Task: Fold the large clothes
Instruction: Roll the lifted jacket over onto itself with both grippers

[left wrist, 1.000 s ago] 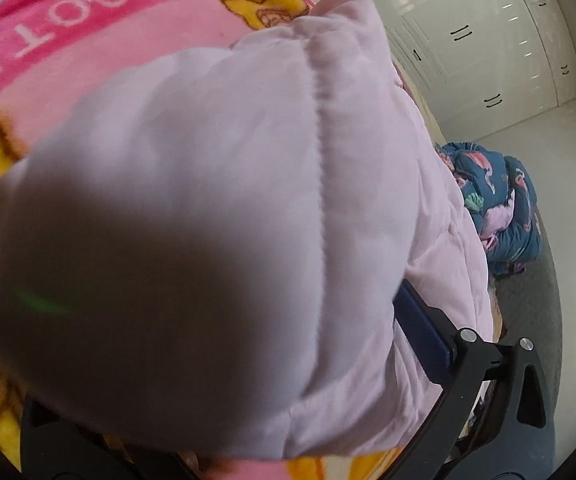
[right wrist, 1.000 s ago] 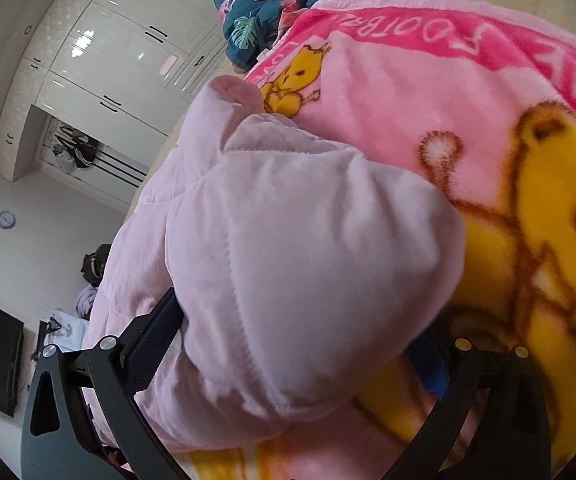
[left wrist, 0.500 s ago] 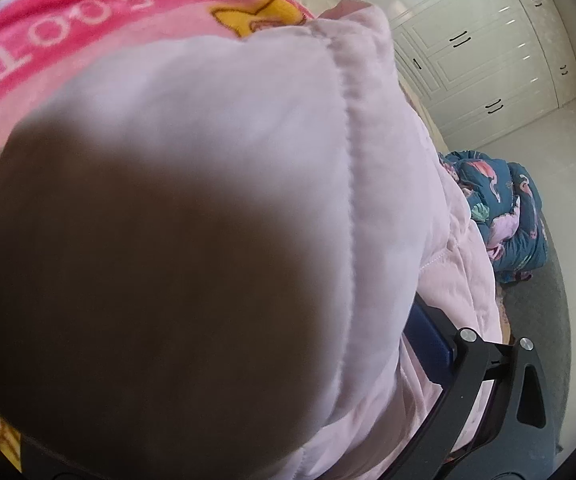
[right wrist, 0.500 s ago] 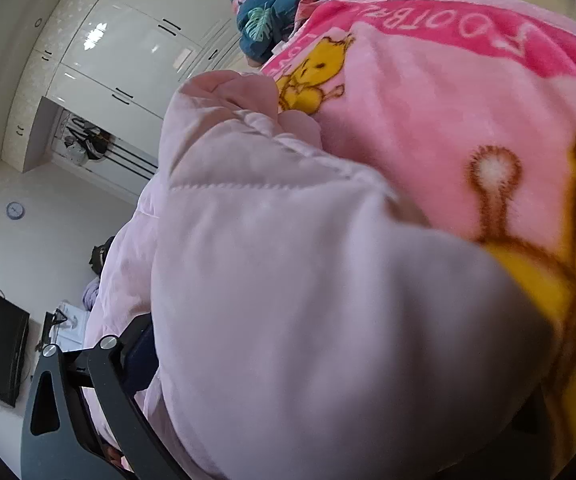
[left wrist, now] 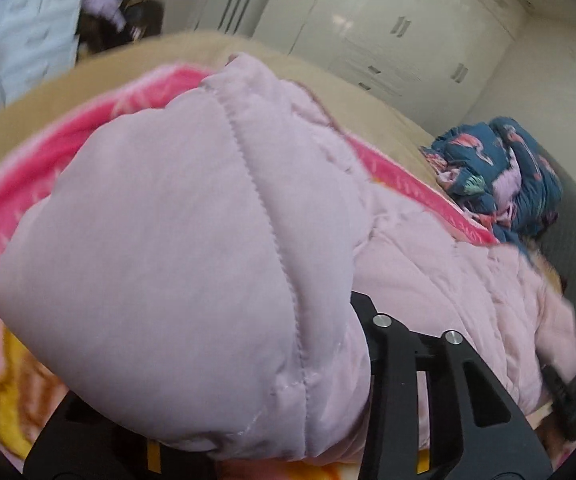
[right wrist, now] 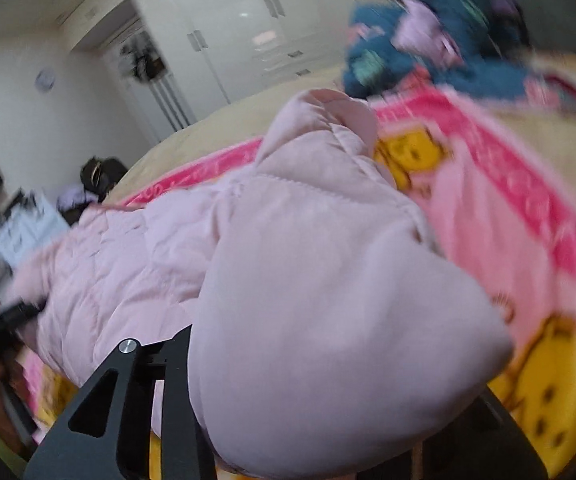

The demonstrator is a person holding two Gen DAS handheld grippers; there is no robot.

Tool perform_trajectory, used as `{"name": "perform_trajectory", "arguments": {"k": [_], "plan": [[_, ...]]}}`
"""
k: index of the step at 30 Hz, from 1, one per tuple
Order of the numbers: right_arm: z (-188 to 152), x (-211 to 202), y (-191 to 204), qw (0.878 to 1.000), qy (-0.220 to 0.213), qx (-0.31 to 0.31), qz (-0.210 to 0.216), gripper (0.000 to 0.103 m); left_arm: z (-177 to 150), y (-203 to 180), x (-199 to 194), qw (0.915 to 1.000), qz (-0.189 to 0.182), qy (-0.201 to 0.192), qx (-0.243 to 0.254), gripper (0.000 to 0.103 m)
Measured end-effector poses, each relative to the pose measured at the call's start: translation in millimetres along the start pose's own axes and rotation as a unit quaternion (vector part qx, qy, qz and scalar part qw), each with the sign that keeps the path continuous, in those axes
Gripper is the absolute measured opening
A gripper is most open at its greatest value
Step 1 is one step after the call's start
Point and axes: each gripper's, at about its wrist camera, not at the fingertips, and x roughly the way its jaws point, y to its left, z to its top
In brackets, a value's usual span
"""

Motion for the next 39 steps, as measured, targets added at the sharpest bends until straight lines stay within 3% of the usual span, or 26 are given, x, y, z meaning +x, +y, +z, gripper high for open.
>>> {"name": "perform_trajectory", "arguments": {"k": [6, 11, 28, 39], "plan": [[-1, -52, 52, 0.993, -0.041, -0.107, 0.015, 0.030, -5, -18, -52, 0.9967, -0.007, -0.040, 0.071, 0.029], [-18, -90, 65, 0.989, -0.058, -0.131, 0.030, 0.030, -23, -21, -88, 0.9938, -0.009, -0.040, 0.104, 0.029], [-75, -145, 66, 0.992, -0.049, -0.108, 0.040, 0.030, -73, 0, -128, 0.9944, -0.003, -0.022, 0.103, 0.030], [-100, -143, 45, 0.998, -0.024, -0.050, 0.027, 0.031, -93, 13, -125, 0.9950, 0.013, -0.009, 0.099, 0.031]]}}
